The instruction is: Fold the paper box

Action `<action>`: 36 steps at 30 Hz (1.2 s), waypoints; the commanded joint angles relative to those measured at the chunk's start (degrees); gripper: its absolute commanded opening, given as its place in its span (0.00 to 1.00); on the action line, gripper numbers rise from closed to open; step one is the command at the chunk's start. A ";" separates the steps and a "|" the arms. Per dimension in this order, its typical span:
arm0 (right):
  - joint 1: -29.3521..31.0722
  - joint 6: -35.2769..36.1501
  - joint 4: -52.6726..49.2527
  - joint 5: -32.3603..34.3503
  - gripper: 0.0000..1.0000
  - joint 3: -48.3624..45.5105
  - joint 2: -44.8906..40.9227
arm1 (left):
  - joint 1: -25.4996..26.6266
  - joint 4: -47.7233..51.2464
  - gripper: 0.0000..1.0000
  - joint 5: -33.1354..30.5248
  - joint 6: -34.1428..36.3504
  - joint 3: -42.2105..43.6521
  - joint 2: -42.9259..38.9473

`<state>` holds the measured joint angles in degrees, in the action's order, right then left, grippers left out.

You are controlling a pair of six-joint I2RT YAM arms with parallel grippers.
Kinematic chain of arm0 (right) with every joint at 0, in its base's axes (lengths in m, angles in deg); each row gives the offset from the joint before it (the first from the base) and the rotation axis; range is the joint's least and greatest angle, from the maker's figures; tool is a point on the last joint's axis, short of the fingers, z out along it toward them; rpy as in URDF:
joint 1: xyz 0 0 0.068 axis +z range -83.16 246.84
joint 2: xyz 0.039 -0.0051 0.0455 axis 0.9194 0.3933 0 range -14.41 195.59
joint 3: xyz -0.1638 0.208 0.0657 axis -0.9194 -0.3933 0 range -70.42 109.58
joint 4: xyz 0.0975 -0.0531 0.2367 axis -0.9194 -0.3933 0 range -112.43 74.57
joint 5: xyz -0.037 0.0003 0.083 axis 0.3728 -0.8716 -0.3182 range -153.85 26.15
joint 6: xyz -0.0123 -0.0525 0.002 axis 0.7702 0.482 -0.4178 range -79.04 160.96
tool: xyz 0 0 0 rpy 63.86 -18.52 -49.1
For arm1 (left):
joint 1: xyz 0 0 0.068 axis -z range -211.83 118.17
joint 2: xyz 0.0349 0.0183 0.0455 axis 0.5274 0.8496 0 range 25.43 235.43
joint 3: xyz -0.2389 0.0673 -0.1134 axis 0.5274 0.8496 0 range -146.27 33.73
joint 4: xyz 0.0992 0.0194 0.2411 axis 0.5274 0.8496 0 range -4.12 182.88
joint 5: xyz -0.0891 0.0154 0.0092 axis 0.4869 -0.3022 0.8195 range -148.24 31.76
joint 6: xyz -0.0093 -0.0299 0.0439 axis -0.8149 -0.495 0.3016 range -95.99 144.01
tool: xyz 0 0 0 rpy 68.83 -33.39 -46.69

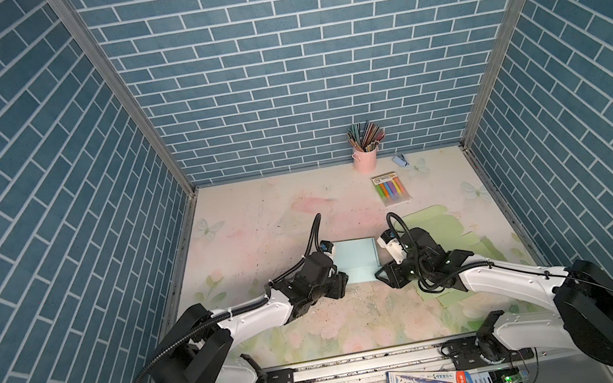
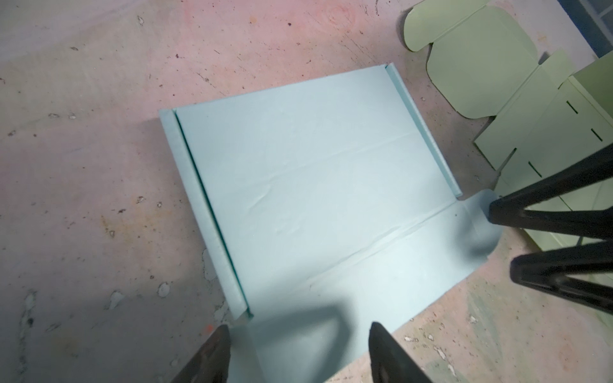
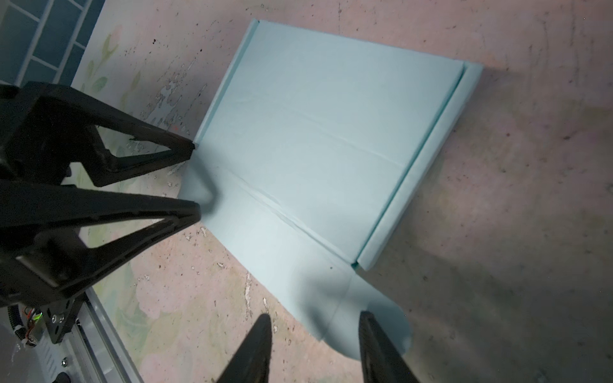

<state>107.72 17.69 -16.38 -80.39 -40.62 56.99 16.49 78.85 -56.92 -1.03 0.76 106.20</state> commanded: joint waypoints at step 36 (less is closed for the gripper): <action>2.71 -3.53 4.61 0.18 0.57 -1.37 2.08 | 4.15 -2.78 0.68 -1.00 -3.70 1.00 0.68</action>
<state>109.87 15.42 -13.56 -79.51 -41.04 59.55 19.96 76.16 -57.21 -3.91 2.22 106.73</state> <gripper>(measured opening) 0.576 0.685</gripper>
